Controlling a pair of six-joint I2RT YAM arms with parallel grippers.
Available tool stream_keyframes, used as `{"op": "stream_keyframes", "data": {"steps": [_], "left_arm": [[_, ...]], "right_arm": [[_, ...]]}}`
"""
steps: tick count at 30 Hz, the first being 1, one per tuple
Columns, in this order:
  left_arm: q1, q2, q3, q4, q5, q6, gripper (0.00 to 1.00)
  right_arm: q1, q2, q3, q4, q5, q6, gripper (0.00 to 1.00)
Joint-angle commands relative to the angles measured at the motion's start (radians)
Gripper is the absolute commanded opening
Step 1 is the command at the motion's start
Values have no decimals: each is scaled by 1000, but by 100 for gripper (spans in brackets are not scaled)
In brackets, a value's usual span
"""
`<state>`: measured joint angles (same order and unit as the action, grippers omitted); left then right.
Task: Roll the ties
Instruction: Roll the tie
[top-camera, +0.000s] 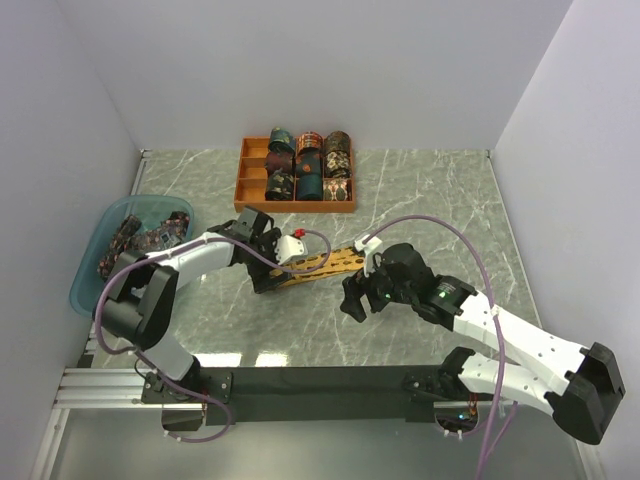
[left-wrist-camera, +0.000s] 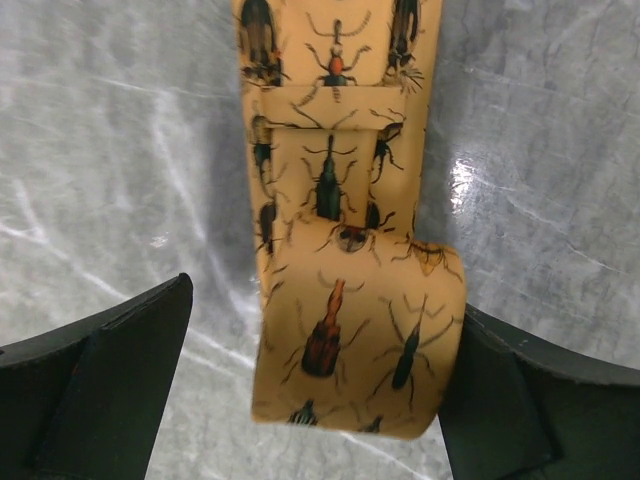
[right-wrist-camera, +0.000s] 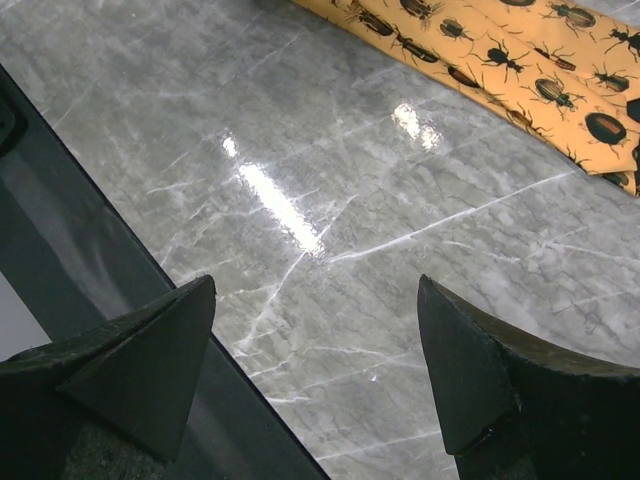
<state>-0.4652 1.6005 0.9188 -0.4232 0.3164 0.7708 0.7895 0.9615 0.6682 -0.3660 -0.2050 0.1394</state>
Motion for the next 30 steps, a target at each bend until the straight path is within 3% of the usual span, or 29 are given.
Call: {"op": "stream_keyframes", "data": {"steps": [1,10,14,30], "left_arm": [[-10,22,35,21,16,13,100],[-20,61,29,34,1,-5,99],[-23,88,32,27,-7,-22,94],[-10,82,3,3,6,-41,56]], "right_arm": [[-1,8,28,29,-10,-8,88],[-1,19,31,36,-11,-3,87],[-1,19,30,38,-10,-1,87],[1,16,21,45,-19,5,87]]}}
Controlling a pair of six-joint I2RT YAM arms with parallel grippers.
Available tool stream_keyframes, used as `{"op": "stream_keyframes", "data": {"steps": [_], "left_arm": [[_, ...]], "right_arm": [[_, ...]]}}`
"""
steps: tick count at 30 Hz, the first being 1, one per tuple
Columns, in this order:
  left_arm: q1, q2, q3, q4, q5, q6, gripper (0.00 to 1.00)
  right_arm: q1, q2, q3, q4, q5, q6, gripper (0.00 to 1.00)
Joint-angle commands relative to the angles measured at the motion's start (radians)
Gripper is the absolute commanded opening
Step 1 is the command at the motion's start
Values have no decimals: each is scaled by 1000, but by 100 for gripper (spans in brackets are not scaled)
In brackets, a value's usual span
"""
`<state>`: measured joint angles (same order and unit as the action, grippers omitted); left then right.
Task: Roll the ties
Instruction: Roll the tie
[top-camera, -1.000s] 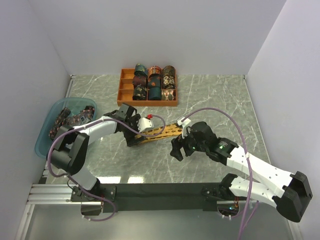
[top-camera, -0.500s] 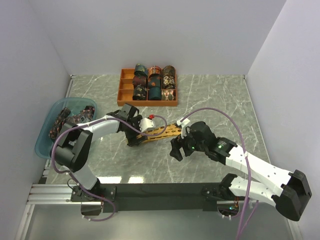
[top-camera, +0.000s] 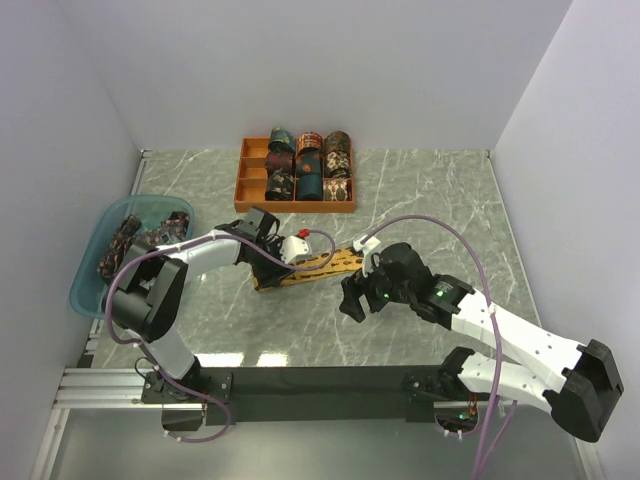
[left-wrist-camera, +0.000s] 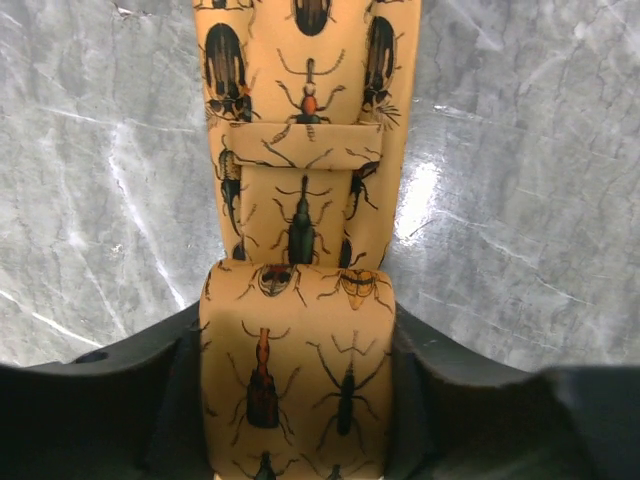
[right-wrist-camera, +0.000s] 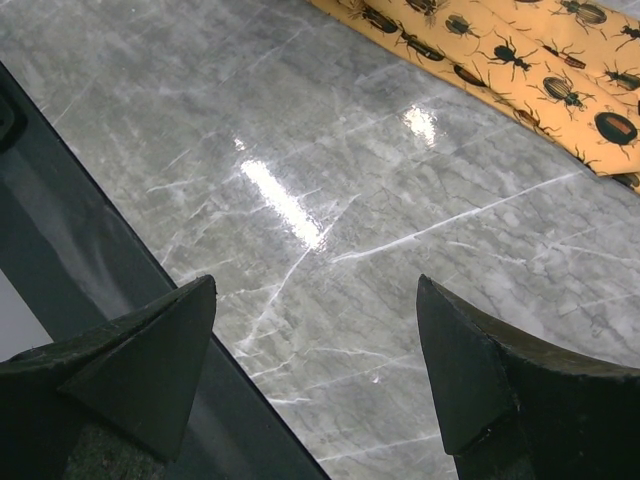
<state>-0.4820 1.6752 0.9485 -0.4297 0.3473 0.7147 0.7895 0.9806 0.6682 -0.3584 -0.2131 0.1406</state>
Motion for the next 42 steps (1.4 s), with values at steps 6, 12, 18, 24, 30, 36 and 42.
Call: {"op": "stream_keyframes", "data": {"steps": [6,12,18,24,30,36,42], "left_arm": [[11,-6,-19,6,-31,5,53],[13,-55,-14,17,-27,-11,73],[13,-201,-10,92,-24,-128,82],[23,-422,-62,299,-175,-499,87],[56,-604,-112,281,-390,-981,90],[118,-710,-249,203,-369,-1279,95],[215,-762,-388,224,-242,-1420,91]], "right_arm": [[-1,6,27,45,-23,11,86],[-1,9,31,41,-20,19,86],[-1,61,94,56,-31,82,87],[-3,205,223,91,-42,181,85],[-3,444,405,114,-80,315,78],[-4,660,544,174,-107,465,72],[-3,820,620,249,-140,554,68]]}}
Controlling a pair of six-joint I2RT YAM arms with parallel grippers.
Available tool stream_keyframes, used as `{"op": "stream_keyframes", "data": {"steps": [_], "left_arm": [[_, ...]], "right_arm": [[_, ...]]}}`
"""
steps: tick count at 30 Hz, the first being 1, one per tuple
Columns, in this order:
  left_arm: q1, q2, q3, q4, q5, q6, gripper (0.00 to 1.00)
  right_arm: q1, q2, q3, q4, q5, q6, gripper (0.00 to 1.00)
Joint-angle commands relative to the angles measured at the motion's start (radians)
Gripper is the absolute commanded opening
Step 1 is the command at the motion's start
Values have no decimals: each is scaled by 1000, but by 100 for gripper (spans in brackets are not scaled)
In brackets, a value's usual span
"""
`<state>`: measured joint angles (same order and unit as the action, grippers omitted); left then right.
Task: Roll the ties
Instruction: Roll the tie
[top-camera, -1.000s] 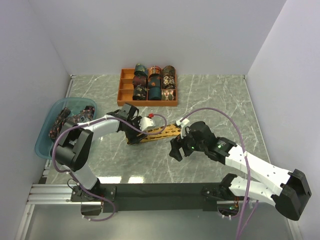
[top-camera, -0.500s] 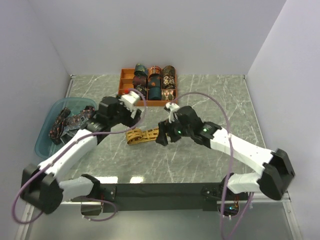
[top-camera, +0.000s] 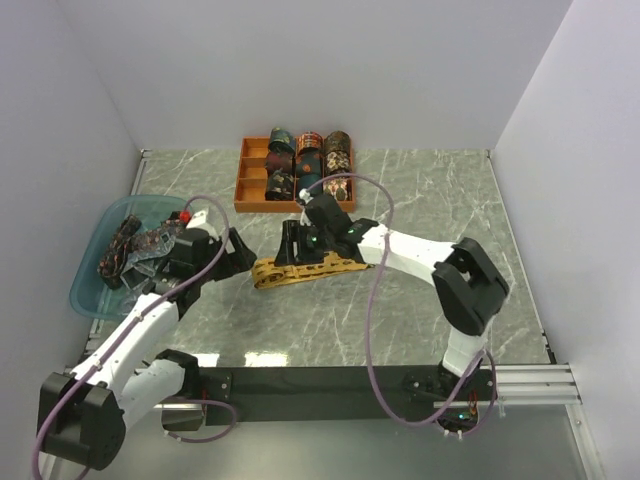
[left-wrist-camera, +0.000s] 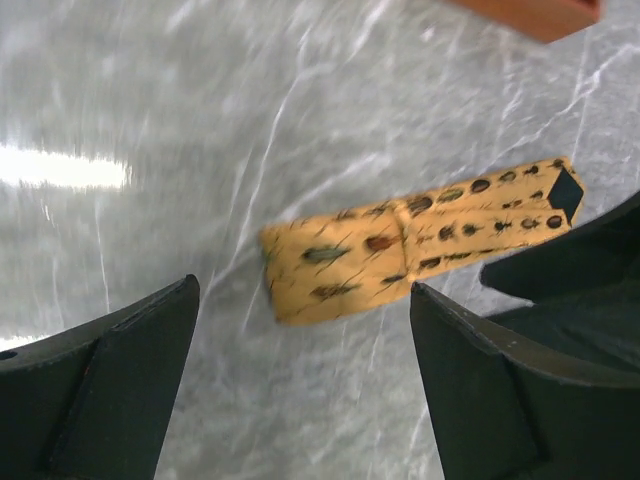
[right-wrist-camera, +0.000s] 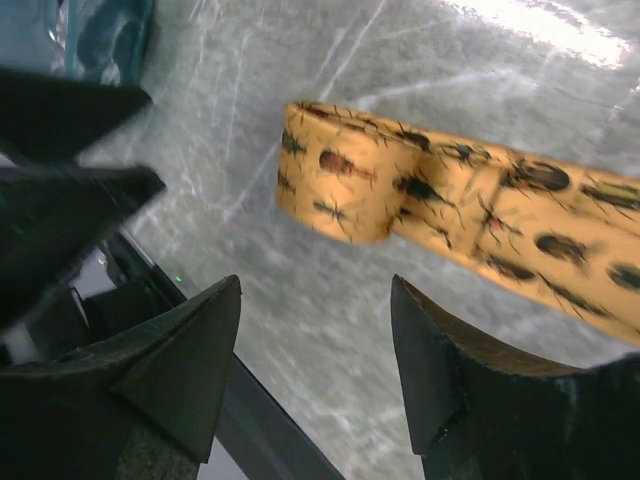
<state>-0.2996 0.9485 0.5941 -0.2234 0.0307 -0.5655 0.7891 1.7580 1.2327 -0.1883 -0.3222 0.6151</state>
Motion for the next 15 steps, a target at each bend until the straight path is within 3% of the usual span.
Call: {"op": "stream_keyframes", "data": {"steps": [1,15], "left_arm": [[48,-39,-59,28,101,-157,91],[89,93,-103,143,215,-172,91]], "right_arm": [[-2,60,62,88,-49,87,67],[-1,198,59,253,-89,121,47]]}}
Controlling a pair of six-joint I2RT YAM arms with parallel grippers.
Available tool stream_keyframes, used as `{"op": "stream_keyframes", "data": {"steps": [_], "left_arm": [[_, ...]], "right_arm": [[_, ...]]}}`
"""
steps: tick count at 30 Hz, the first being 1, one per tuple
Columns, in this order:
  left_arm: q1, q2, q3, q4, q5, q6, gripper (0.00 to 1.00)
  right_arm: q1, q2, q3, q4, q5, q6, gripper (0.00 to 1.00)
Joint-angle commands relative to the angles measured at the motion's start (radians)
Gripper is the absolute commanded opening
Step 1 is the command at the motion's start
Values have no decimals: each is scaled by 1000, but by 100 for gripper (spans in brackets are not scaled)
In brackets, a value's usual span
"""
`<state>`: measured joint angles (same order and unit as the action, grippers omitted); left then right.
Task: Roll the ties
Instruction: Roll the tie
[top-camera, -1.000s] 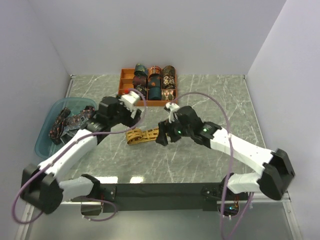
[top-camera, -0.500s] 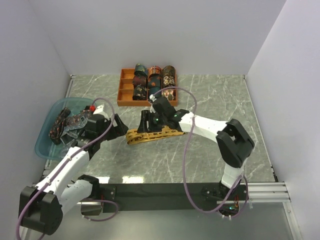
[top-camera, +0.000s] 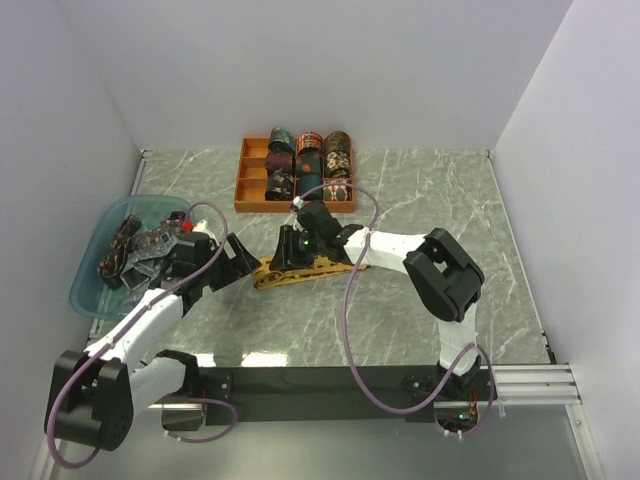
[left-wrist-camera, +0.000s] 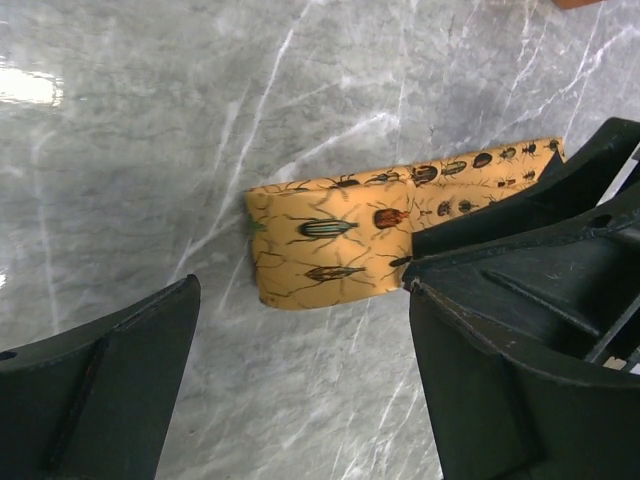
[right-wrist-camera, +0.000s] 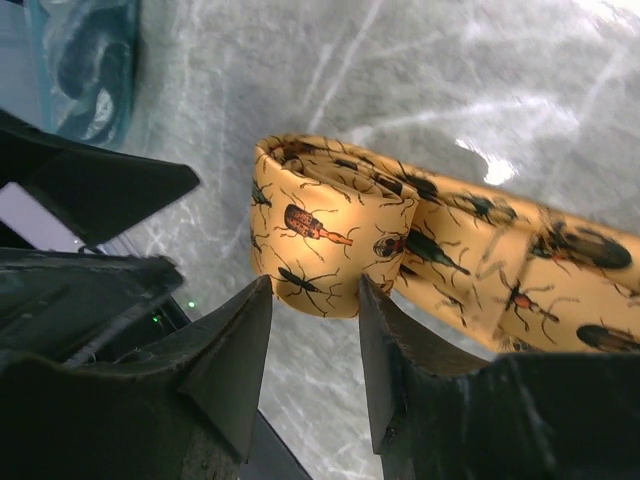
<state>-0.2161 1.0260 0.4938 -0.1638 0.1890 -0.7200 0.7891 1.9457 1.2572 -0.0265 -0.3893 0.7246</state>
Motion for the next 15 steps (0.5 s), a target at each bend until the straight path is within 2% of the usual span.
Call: {"op": "stream_keyframes", "data": {"steps": [1,15], "left_arm": [[6,34,-6,95,64,-19,91],[7,143,-15,156,79,-76,92]], "right_arm": [[-2,15,33,97,-23,12,47],[-7,10,30,105,-56,10,46]]}}
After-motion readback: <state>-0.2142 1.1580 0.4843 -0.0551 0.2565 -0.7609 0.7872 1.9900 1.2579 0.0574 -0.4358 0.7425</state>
